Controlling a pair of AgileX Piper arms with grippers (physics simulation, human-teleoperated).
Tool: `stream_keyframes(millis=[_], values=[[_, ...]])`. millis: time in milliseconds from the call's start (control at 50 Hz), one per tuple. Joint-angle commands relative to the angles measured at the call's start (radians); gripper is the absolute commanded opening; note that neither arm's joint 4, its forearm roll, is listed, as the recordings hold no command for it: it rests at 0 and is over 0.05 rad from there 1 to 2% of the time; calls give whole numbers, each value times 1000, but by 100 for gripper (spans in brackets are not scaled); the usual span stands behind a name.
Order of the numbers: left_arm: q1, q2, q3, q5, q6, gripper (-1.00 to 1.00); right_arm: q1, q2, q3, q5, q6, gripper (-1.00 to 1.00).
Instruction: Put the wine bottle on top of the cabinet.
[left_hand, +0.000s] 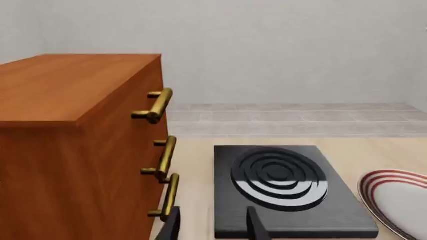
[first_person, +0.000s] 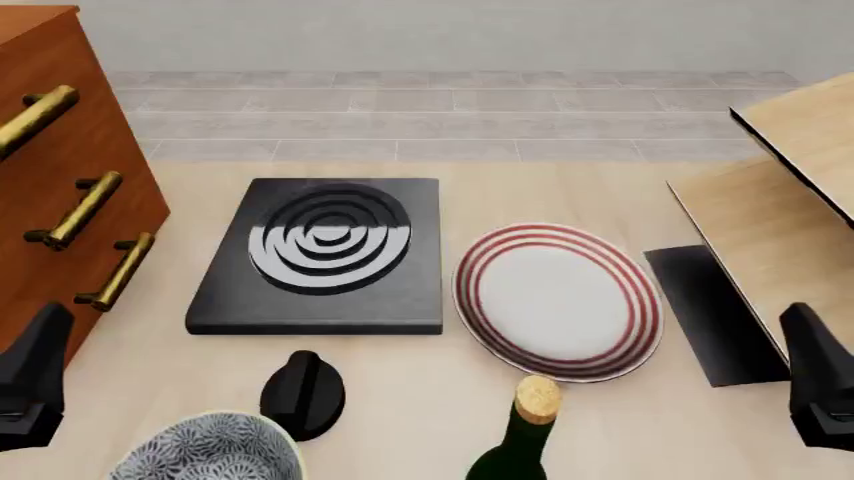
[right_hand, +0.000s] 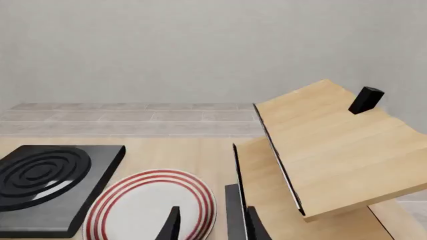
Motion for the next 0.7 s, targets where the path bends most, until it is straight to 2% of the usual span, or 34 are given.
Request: stream_keyframes(millis=[20, 280, 400, 420, 460, 500, 540, 560, 600, 700], values=[[-14, 0, -4, -17, 27, 100, 0, 11, -1, -8, 0, 100], [-28, 0, -1, -28, 29, 100, 0, 6, -2, -3, 0, 100], [-39, -1, -10, -39, 64, 100, 0, 9, -1, -6, 0, 100], [-115, 0, -30, -26, 95, 100, 0, 10, -1, -9, 0, 100], [-128, -1, -41, -27, 105, 100, 0, 9, -1, -7, 0, 100], [-183, -1, -48, -15, 128, 100, 0, 10, -1, -7, 0, 100], [-235, -1, -65, 12, 116, 100, -1, 15, -1, -13, 0, 100], [-235, -1, -65, 12, 116, 100, -1, 15, -1, -13, 0, 100], [-286, -1, -79, 31, 139, 100, -1, 15, -1, -13, 0, 100], [-347, -1, -89, 53, 119, 100, -1, 11, -2, -8, 0, 100]])
